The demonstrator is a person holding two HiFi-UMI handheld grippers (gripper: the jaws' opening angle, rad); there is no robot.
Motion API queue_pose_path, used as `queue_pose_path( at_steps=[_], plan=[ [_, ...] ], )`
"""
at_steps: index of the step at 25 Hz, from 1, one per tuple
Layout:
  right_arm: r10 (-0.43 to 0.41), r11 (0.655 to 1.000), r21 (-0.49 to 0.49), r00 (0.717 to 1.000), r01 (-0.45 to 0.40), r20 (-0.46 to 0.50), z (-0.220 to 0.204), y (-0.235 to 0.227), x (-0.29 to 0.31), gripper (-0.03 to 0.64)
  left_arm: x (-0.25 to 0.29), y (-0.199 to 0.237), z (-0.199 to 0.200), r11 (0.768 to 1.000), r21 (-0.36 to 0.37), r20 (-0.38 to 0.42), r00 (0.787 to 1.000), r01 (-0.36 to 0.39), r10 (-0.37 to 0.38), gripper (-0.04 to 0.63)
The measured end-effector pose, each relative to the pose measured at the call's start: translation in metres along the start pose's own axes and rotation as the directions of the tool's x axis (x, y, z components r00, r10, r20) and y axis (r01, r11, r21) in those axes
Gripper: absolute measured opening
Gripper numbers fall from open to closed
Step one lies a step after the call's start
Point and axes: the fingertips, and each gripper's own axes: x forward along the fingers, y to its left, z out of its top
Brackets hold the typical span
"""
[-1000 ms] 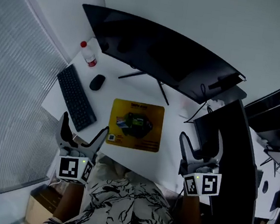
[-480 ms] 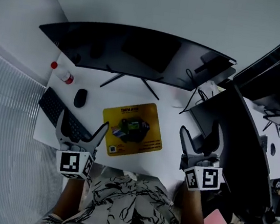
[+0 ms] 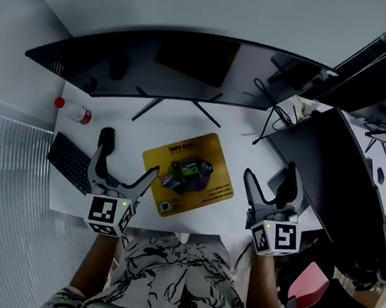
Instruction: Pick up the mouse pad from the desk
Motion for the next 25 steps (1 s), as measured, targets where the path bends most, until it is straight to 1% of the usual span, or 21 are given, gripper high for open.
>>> queue_pose_path(
  at_steps=[4, 6, 9, 13, 15, 18, 20, 22, 25],
  plan=[
    [0.016, 1.000, -0.012, 0.996, -0.017, -0.090, -0.037, 0.003, 0.013, 0.477, 0.015, -0.003, -0.025, 0.999, -0.019, -0.059, 0.998, 0.031, -0.033, 0.601],
    [0.038, 0.999, -0.012, 0.989, -0.040, -0.146, -0.059, 0.005, 0.019, 0.477, 0.021, -0.009, -0.044, 0.998, -0.056, -0.098, 0.994, 0.038, -0.044, 0.600],
    [0.085, 0.996, -0.016, 0.968, -0.091, -0.236, -0.095, 0.011, 0.029, 0.472, 0.027, -0.019, -0.079, 0.994, -0.111, -0.165, 0.985, 0.023, -0.041, 0.600],
    [0.120, 0.992, -0.006, 0.937, -0.129, -0.327, -0.143, 0.011, 0.045, 0.457, 0.035, -0.029, -0.125, 0.989, -0.144, -0.244, 0.970, -0.017, -0.019, 0.589],
    [0.141, 0.989, 0.002, 0.916, -0.151, -0.376, -0.167, 0.014, 0.052, 0.449, 0.036, -0.034, -0.147, 0.988, -0.152, -0.286, 0.958, -0.033, -0.012, 0.584],
    [0.167, 0.982, 0.000, 0.867, -0.189, -0.470, -0.207, 0.020, 0.058, 0.435, 0.042, -0.035, -0.177, 0.981, -0.181, -0.335, 0.942, -0.069, 0.005, 0.562],
    [0.186, 0.977, 0.003, 0.836, -0.215, -0.517, -0.229, 0.026, 0.065, 0.420, 0.046, -0.033, -0.196, 0.969, -0.220, -0.363, 0.932, -0.109, 0.023, 0.509],
    [0.194, 0.975, 0.013, 0.821, -0.222, -0.537, -0.244, 0.029, 0.074, 0.393, 0.050, -0.032, -0.216, 0.957, -0.253, -0.397, 0.918, -0.139, 0.028, 0.495],
    [0.196, 0.975, 0.031, 0.795, -0.218, -0.574, -0.264, 0.030, 0.077, 0.347, 0.048, -0.034, -0.238, 0.949, -0.258, -0.443, 0.895, -0.179, 0.048, 0.487]
  ],
)
